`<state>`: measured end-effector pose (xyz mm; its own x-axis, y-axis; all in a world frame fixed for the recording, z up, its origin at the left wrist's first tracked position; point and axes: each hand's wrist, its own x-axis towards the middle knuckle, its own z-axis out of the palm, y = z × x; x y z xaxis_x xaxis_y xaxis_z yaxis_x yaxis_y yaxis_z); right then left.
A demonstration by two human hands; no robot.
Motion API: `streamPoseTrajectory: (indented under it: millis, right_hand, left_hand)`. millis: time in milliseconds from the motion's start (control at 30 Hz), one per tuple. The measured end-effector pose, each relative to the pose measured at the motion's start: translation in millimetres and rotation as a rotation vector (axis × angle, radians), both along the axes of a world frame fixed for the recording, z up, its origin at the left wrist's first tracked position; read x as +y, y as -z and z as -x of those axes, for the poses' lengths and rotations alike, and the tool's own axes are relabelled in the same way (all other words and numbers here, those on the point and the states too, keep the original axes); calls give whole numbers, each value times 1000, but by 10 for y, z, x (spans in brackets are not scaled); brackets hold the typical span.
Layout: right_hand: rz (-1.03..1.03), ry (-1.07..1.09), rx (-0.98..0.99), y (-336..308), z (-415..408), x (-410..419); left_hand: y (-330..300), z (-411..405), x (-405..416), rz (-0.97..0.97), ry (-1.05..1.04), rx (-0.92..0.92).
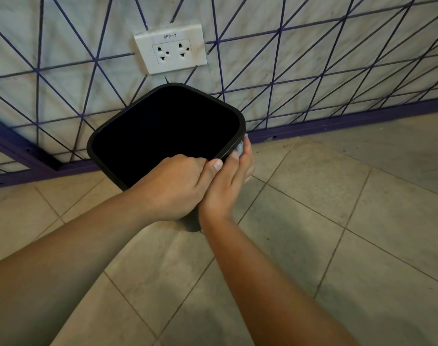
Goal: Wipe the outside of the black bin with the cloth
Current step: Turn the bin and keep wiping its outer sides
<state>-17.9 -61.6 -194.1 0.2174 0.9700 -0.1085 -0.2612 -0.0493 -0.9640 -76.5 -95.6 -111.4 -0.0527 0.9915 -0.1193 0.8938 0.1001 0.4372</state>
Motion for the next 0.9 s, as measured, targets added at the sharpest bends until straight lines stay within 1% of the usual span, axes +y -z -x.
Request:
streamPoseTrajectory:
  millis: [67,100,133,200,233,333,400,500,533,633,700,767,833,900]
  right_hand:
    - [-102,21,-18,46,40,-203]
    - [-112,36,-13,127,30,-182]
    - [-63,46,0,200,6,-81]
    - [99,26,83,239,-50,142]
    - [124,15,103,196,-49,178]
    - [1,54,14,-31,6,-27]
    - [-30,88,4,57,31,-94]
    - [180,45,113,188,-39,140]
    - [195,33,128,142,-58,176]
    - [76,36,59,-81,-24,-9]
    - [34,58,40,5,10,-102]
    - [126,83,112,161,-16,26]
    - [187,65,151,166,-34,112]
    - [93,45,102,25,-20,-35]
  left_hand:
    - [1,1,-7,0,9,-10]
    - [-2,-5,-11,-6,8,6]
    - [-10,-20,-13,-11,5,33]
    - [-28,-47,-19,-19,2,58]
    - [-24,-40,-19,-15,3,50]
    - [-24,-12,-14,-4,4,-3]
    - [-23,-18,-24,-9,12,14]
    - [-31,-46,-34,-20,15,33]
    - [-27,-40,-31,-15,11,25]
    - [-16,-2,-9,-5,19,-1]
    - [-20,-1,-14,-17,31,36]
    - [-30,-17,-18,-31,40,83]
    - [-23,-12,-19,-12,38,82]
    - [-17,8,-14,5,47,50]
